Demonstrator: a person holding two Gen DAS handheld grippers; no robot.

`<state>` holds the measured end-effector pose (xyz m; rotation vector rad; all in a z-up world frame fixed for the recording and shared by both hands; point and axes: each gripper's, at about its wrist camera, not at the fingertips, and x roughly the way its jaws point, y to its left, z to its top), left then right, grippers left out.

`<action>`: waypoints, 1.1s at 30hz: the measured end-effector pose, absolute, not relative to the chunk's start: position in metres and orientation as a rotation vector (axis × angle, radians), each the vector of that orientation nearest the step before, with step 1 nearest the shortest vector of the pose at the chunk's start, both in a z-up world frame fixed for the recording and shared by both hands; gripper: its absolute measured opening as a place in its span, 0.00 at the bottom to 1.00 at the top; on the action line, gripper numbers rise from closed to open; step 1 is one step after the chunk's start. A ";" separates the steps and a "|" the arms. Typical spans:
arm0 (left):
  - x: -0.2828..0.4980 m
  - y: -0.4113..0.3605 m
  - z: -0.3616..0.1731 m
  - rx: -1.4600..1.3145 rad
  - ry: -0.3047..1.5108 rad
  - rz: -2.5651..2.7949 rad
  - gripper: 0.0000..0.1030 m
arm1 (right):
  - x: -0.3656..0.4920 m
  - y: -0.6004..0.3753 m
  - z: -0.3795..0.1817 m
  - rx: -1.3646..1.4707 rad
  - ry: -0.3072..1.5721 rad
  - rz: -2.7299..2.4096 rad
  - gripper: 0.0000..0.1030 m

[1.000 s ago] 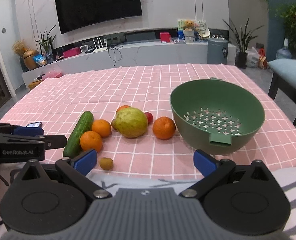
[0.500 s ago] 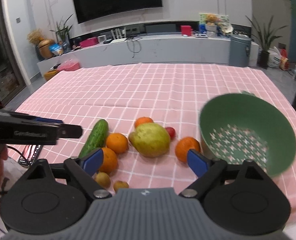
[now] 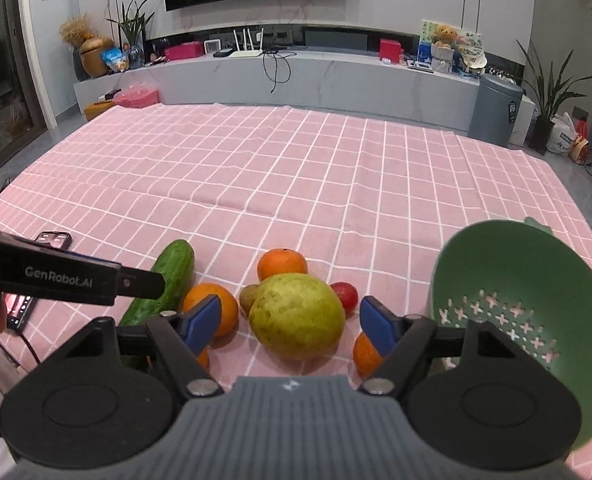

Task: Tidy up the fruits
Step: 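Grasp the cucumber with the left tool while the right tool grasps the pear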

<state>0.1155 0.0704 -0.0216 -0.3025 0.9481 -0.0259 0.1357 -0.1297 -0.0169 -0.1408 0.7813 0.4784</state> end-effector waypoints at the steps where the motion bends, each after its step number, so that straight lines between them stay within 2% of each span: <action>1: 0.118 0.071 -0.022 -0.312 0.954 -0.022 0.56 | 0.139 -0.128 -0.019 -0.143 0.785 0.480 0.71; 18: 0.136 0.078 -0.048 -0.375 1.074 -0.003 0.56 | 0.163 -0.110 -0.047 -0.219 0.841 0.475 0.71; 23: 0.141 0.081 -0.056 -0.379 1.116 0.000 0.47 | 0.164 -0.105 -0.052 -0.242 0.843 0.482 0.71; 26: 0.142 0.080 -0.056 -0.367 1.112 -0.005 0.43 | 0.166 -0.103 -0.058 -0.257 0.856 0.470 0.66; 33: 0.140 0.074 -0.056 -0.344 1.094 0.000 0.41 | 0.164 -0.104 -0.059 -0.267 0.838 0.468 0.64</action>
